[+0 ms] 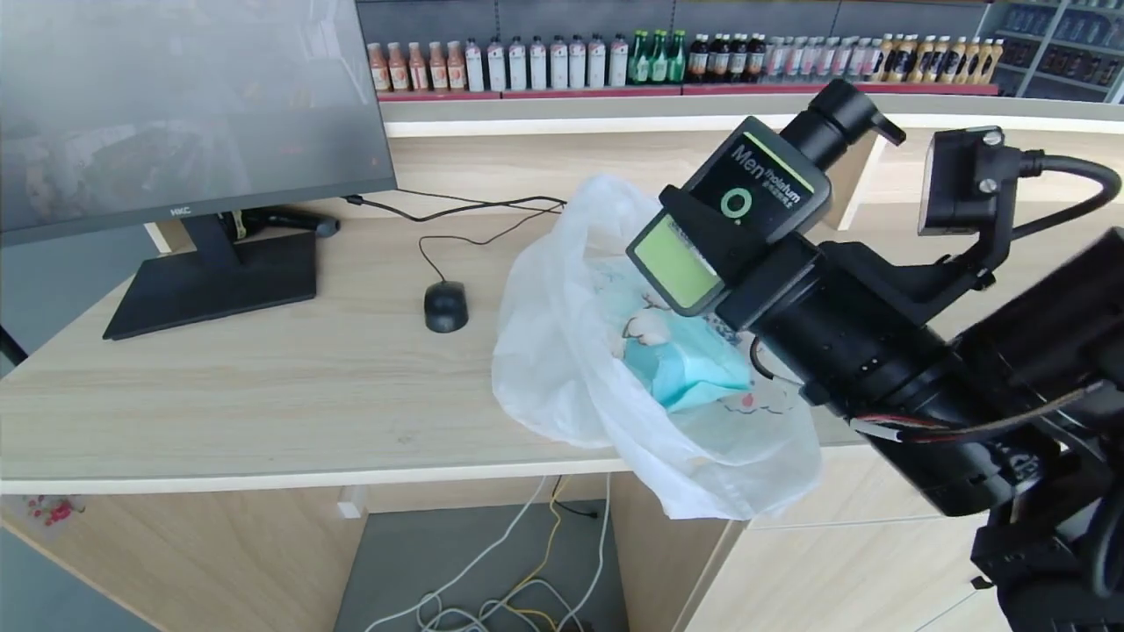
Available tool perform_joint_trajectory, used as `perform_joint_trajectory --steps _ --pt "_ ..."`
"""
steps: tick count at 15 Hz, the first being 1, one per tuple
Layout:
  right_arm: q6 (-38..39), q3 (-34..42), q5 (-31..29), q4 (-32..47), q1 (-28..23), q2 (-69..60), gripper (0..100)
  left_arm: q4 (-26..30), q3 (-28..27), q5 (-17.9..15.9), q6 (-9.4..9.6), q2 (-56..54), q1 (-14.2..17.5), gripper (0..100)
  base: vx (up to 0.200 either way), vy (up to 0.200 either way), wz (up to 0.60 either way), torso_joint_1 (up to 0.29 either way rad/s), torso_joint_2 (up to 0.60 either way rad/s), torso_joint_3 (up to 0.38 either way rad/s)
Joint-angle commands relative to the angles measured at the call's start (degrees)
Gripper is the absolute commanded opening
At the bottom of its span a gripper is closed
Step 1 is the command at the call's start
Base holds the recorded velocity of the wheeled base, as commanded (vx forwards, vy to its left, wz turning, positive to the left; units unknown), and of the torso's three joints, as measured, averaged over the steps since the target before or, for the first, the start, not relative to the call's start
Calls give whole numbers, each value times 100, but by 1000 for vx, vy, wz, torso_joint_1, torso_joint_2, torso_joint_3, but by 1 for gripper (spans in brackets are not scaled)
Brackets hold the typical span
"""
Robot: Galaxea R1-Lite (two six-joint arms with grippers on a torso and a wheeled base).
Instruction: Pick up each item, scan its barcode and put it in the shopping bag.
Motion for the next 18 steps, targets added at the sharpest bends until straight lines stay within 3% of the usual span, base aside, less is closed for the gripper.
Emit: perform_joint_trajectory --steps 1,4,6,15,18 --pt "594 -735 3 1161 -235 -43 0 0 0 0 -4 -2 5 100 0 0 0 0 0 0" --pt "1623 -1930 38 3033 -525 -210 0 0 0 0 -4 -2 -4 100 0 0 0 0 0 0" --pt "1886 -2378 135 3621 -692 -131 0 0 0 0 -4 -2 5 100 0 0 0 0 0 0" --pt "2115 -2378 1216 4579 -1149 -140 0 0 0 0 -4 -2 5 100 0 0 0 0 0 0" --pt "2132 -2352 1251 4623 -1149 9 0 0 0 0 -4 -2 -4 100 0 0 0 0 0 0"
